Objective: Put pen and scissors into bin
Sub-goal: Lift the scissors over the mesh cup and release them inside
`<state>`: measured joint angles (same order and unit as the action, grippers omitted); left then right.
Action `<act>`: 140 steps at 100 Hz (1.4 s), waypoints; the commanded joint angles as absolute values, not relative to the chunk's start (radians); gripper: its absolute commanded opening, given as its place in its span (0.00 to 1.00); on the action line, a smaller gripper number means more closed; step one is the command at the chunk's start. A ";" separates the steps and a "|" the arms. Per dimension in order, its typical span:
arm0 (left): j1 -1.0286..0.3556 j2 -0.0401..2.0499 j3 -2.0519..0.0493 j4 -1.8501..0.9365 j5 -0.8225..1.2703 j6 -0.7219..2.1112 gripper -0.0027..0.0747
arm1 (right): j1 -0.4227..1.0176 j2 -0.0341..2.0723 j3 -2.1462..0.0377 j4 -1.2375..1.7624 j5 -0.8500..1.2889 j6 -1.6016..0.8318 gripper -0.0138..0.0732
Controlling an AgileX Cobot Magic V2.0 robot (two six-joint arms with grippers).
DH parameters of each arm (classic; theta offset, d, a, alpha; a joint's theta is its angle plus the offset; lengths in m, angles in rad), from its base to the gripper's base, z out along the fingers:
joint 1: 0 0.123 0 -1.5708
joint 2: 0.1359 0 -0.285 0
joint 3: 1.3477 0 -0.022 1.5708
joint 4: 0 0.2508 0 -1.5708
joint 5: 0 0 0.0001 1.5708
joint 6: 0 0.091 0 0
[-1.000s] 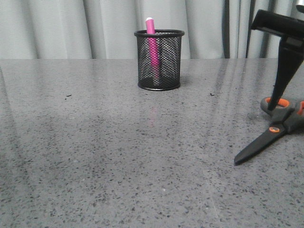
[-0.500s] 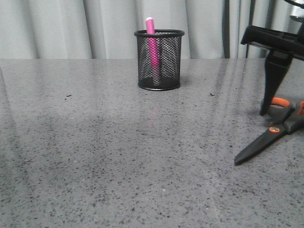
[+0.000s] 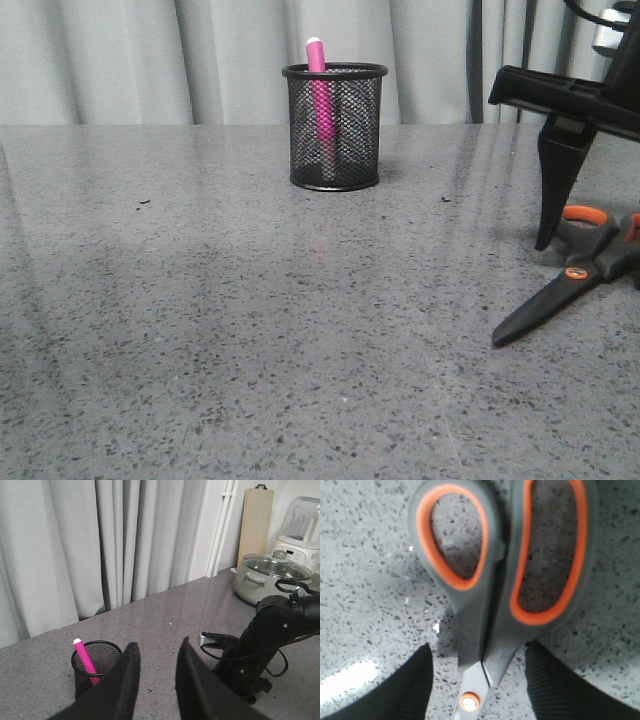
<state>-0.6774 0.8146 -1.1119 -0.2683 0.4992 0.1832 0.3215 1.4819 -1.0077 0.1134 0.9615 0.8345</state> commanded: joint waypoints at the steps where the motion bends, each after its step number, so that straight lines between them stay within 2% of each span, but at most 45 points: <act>1: -0.676 0.809 -1.137 -0.289 0.436 0.183 0.24 | 0.323 1.515 -1.005 0.045 0.931 0.833 0.52; 19: -0.676 0.809 -1.137 -0.289 0.436 0.183 0.24 | 0.323 1.556 -1.005 0.000 0.958 0.833 0.43; 26: -0.676 0.809 -1.137 -0.289 0.436 0.183 0.24 | 0.323 1.560 -1.005 -0.031 0.958 0.829 0.31; 34: -0.676 0.809 -1.137 -0.289 0.436 0.183 0.24 | 0.323 1.560 -1.010 -0.080 0.955 0.810 0.07; 50: -0.676 0.809 -1.137 -0.289 0.436 0.183 0.24 | 0.323 1.529 -1.085 -0.167 0.897 0.772 0.08; 63: -0.676 0.796 -1.137 -0.289 0.439 0.183 0.24 | 0.332 1.453 -1.226 -0.175 0.801 0.699 0.08; 88: -0.676 0.772 -1.137 -0.289 0.427 0.183 0.24 | 0.387 1.418 -1.483 -0.198 0.475 0.577 0.08; 101: -0.676 0.772 -1.137 -0.275 0.425 0.183 0.24 | 0.405 1.459 -1.490 -0.201 0.201 0.529 0.08; 115: -0.676 0.765 -1.137 -0.270 0.429 0.183 0.24 | 0.413 1.549 -1.490 -0.240 0.027 0.511 0.08; 140: -0.676 0.747 -1.137 -0.259 0.466 0.183 0.24 | 0.415 1.700 -1.475 -0.401 -0.021 0.511 0.08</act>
<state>-0.6774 0.7597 -1.1119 -0.2567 0.5216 0.1832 0.4143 1.7154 -1.4547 -0.3300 0.0763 0.5221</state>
